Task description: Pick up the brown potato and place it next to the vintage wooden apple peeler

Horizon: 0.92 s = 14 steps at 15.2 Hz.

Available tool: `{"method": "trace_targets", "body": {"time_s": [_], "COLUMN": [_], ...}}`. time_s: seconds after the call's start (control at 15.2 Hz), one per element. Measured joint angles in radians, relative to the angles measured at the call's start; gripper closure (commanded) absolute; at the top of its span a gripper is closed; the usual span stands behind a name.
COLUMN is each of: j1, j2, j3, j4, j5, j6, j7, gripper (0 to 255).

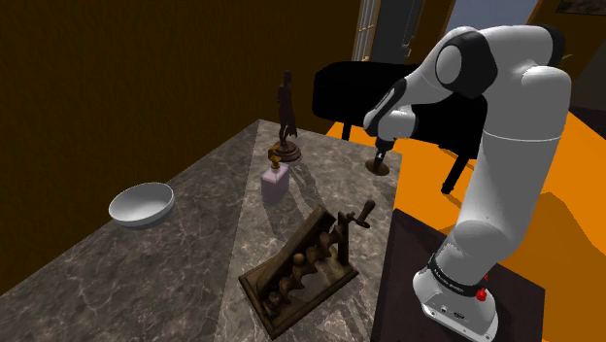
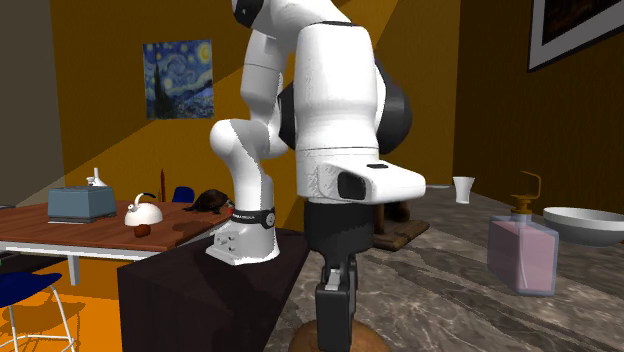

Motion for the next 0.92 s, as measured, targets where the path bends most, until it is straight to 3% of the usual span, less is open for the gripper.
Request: {"method": "trace_targets", "body": {"time_s": [0.92], "j1": [0.054], "j2": [-0.179], "j3": [-0.076], "j4": [0.022], "j5": [-0.202], "j6": [-0.162], "j7": [0.142], "gripper": [255]}}
